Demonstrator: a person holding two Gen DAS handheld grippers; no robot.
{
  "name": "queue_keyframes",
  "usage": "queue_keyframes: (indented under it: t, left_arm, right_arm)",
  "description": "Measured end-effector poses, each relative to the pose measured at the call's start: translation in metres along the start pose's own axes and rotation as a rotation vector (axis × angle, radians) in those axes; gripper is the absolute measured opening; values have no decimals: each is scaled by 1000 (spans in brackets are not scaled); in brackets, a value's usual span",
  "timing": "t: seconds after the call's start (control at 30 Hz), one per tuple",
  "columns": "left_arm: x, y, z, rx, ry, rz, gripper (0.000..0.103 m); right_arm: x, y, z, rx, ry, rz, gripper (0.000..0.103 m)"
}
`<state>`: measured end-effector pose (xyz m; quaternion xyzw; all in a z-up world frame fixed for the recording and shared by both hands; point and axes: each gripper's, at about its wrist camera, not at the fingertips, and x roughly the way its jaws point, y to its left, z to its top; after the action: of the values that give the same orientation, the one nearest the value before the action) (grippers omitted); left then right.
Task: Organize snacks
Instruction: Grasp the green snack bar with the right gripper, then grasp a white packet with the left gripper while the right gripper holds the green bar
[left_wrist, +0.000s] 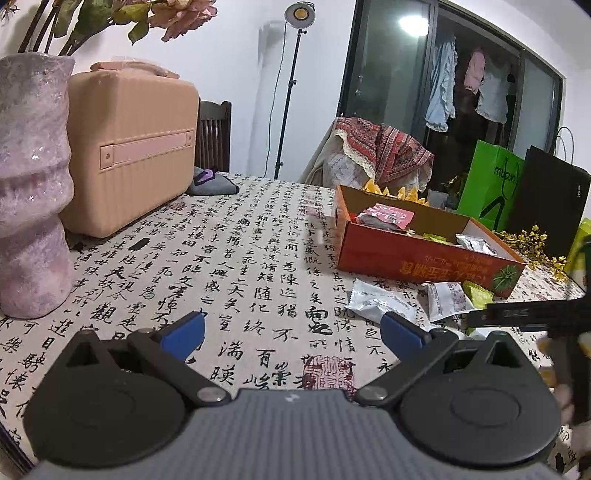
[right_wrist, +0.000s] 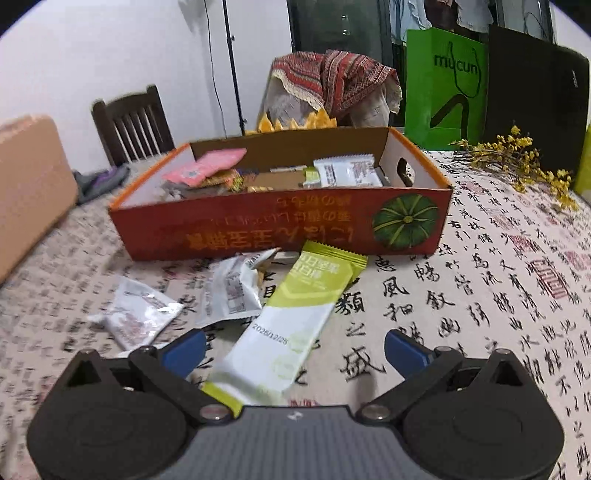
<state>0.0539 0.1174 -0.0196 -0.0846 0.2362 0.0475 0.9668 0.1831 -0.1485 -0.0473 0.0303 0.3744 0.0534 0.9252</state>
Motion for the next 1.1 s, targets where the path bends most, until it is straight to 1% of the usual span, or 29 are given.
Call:
queue_keyframes:
  t: [0.17,0.2,0.37,0.43,0.47,0.5,0.53,0.57,0.6,0.73,0.93,1.1]
  left_arm:
    - [3,1,0,-7,16,15,103]
    - [4,2,0,-9,18,18,103]
    - [7,0,0,-8,29,23,103]
    - [8,-2,0,-8,31,23,103]
    - [8,-3,0,-8,35,24,103]
    - [9,-4,0,-8,38,25,103]
    - [10,-5,1,-7,43,26,103]
    - [10,-6,1,-7,46,27,103]
    - [11,-7,1,-6,49,27,103]
    - [9,-14,1,10,51,25,103]
    - [9,-26,2,29,57,19,103]
    - [14,-45,3,40,81,-9,103]
  right_arm:
    - [22,9,-4,-37,38,-53,101]
    - [21,9,-6,-46,23,-57,101]
    - [18,-6,-10,-35,3,-68,100]
    - [15,-12,-12,-32,-10,-59,96]
    - [13,-14,-13,-42,-17,-48,88]
    - [11,-15,-14,-58,-24,-27,73]
    - [8,-14,-14,-71,-30,-12,63]
    - [5,-14,-14,-82,-37,-2,42]
    - [3,-13,-14,-89,-39,9,41]
    - [-3,-15,-19,-102,-59,11,40]
    - [-16,-30,-28,-68,-108,20,40]
    - [-33,-49,-32,-22,-162,28,40]
